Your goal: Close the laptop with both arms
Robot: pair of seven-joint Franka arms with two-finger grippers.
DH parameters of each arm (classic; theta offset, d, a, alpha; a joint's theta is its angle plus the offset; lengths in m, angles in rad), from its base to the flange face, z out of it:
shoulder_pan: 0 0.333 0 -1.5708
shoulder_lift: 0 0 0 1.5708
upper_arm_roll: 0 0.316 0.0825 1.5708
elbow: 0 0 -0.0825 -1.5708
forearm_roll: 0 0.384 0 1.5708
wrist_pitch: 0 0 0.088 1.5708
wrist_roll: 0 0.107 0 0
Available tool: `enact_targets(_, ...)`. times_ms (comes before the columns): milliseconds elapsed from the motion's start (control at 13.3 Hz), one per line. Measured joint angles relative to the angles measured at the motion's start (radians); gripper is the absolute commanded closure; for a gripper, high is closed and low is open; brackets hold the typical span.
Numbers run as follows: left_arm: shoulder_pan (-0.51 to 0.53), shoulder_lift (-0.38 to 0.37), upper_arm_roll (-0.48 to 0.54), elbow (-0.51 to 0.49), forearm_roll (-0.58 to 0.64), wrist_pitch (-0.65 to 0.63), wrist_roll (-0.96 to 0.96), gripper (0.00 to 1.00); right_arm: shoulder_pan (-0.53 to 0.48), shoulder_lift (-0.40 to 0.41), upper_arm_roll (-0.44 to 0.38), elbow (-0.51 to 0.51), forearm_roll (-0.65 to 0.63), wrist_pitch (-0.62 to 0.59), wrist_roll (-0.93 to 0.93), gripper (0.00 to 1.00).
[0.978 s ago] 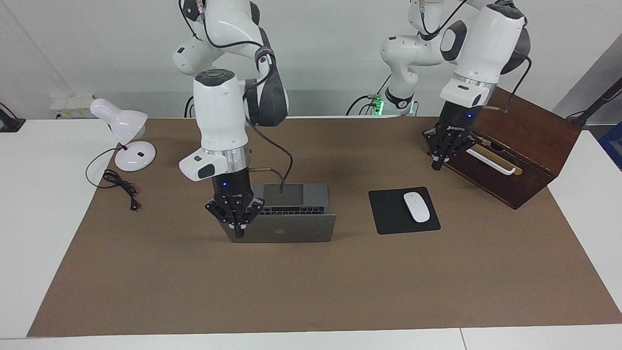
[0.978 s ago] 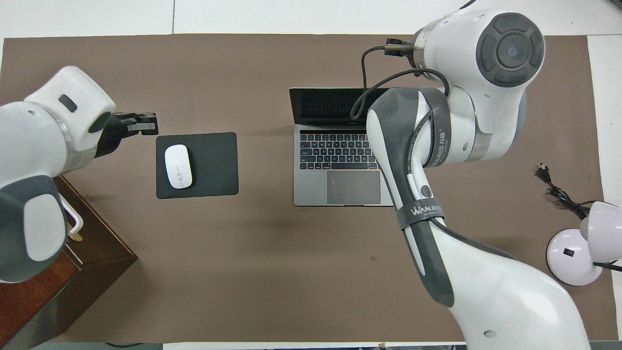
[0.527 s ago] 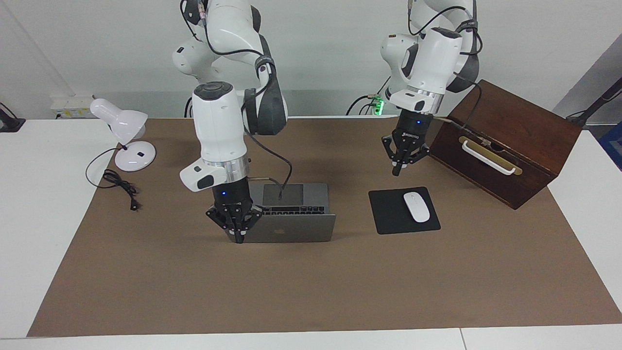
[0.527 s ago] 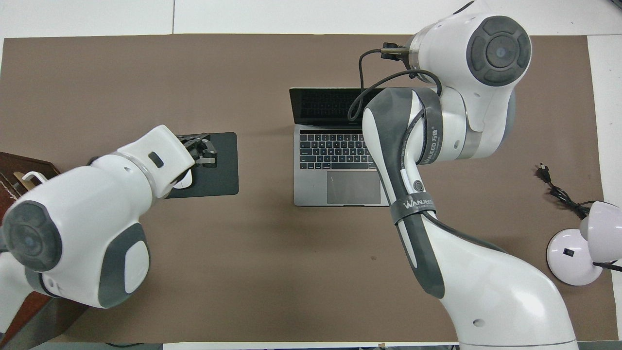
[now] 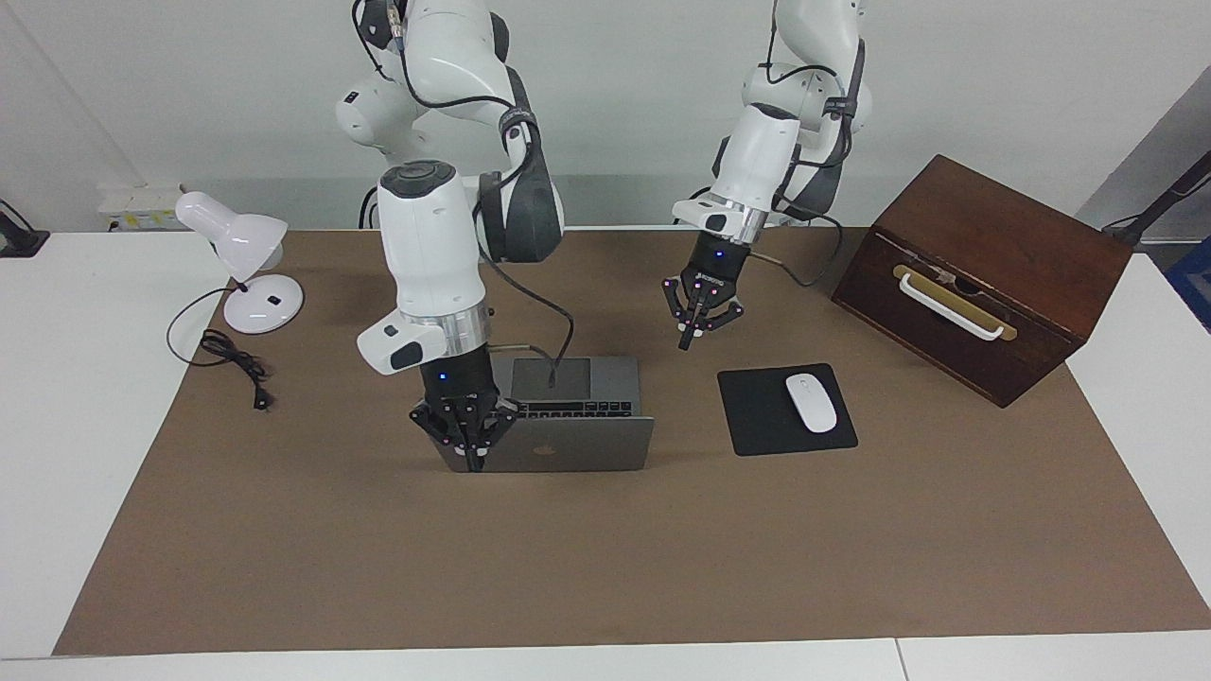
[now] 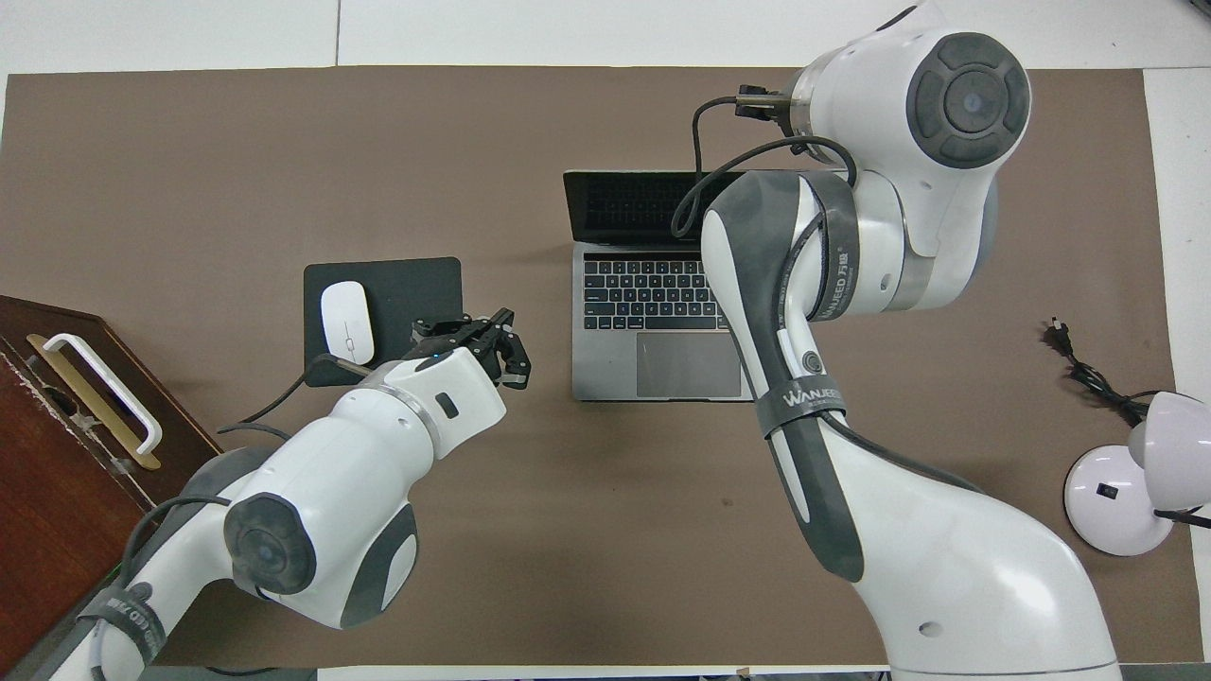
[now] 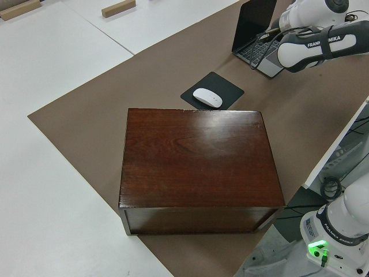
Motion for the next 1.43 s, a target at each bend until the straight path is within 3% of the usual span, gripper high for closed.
enact_targets(527, -0.093, 0.1, 0.001, -0.012, 0.0, 0.1, 0.122, 1.0, 0.002, 0.007, 0.0, 0.0, 0.055, -0.02, 0.0, 1.0)
enact_targets(1128, -0.158, 0.299, 0.002, -0.014, 0.0, 0.317, 0.144, 1.0, 0.002, 0.033, 0.014, 0.006, 0.055, -0.019, 0.0, 1.0)
enact_targets(1429, -0.166, 0.316, 0.004, -0.014, 0.0, 0.342, 0.168, 1.0, 0.003, 0.033, 0.017, 0.006, 0.055, -0.019, 0.0, 1.0)
